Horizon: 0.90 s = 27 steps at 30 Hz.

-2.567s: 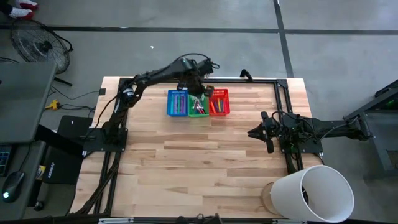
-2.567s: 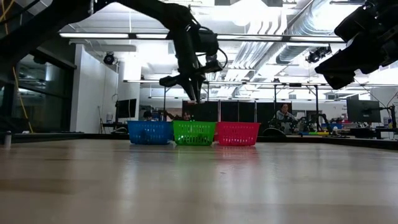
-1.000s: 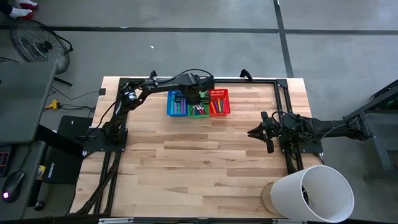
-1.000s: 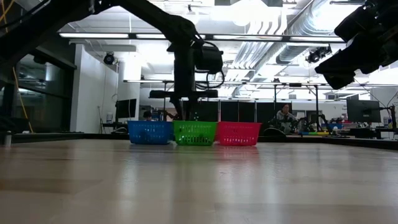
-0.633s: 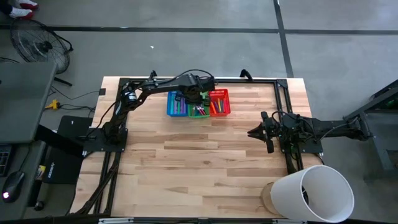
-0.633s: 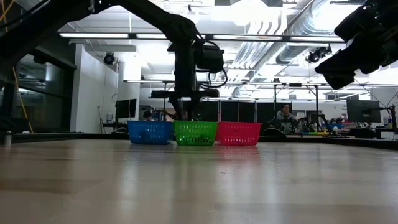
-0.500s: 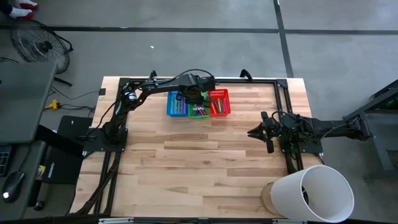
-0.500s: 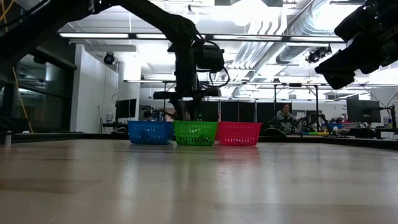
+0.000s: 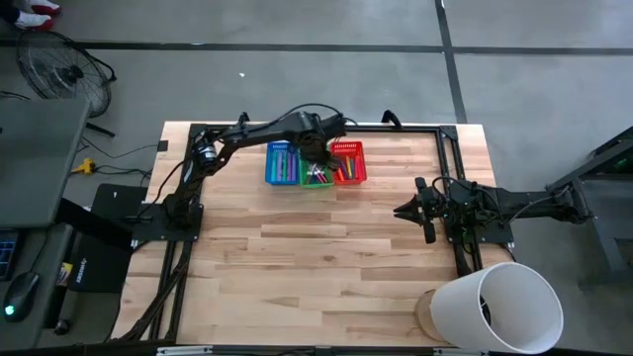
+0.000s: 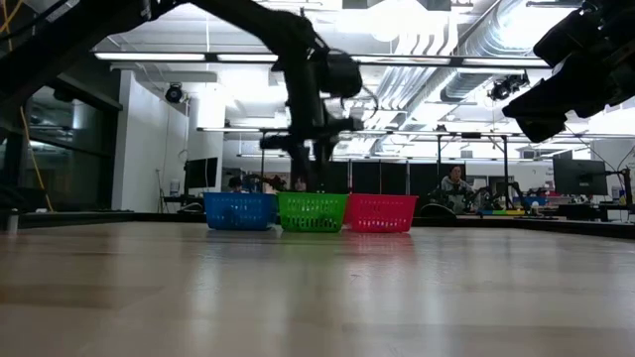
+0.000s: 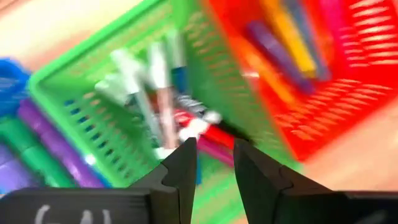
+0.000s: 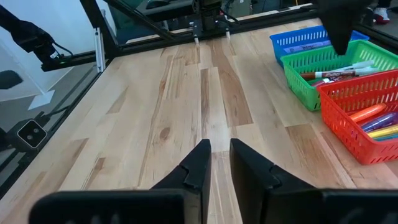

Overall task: Pick & Place Markers
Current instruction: Return to Home Position

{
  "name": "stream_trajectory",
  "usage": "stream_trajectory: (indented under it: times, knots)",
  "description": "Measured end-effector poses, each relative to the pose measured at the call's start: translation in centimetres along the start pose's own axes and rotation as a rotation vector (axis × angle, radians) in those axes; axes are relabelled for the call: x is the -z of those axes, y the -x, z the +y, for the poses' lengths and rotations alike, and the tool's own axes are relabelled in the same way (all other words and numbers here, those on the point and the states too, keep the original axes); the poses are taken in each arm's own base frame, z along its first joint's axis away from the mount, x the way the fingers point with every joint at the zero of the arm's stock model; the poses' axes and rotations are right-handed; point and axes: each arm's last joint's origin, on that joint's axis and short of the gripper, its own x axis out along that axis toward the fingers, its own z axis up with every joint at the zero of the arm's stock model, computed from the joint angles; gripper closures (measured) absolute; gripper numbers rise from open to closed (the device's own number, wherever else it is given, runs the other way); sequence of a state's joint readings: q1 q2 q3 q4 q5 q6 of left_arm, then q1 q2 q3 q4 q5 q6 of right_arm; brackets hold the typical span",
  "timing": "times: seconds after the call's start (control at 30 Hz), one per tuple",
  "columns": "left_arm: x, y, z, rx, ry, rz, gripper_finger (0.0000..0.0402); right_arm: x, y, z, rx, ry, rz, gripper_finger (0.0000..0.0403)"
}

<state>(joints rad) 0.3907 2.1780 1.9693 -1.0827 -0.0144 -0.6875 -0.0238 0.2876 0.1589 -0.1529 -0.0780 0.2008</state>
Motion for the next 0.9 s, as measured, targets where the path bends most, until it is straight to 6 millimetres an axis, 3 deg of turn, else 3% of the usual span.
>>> stream_trajectory:
  times: [0.23, 0.43, 0.53, 0.77, 0.9]
  knots:
    - [0.3, 3.4, -3.6, 0.092, -0.114, -0.142, 0.0298, 0.0, 0.0, 0.0, 0.0, 0.0, 0.0, 0.0351]
    - [1.5, 8.3, -7.2, 0.2, -0.254, -0.278, 0.0298, 0.0, 0.0, 0.0, 0.0, 0.0, 0.0, 0.0355]
    - [2.7, 11.1, -9.2, 0.275, -0.309, -0.355, 0.0298, 0.0, 0.0, 0.0, 0.0, 0.0, 0.001, 0.0354]
    - [7.1, 14.3, -13.5, 0.45, -0.399, -0.504, 0.0298, 0.0, 0.0, 0.0, -0.001, 0.0, 0.003, 0.0351]
    - [9.8, 14.4, -15.0, 0.44, -0.452, -0.507, 0.0298, 0.0, 0.0, 0.0, 0.0, 0.0, 0.002, 0.0354]
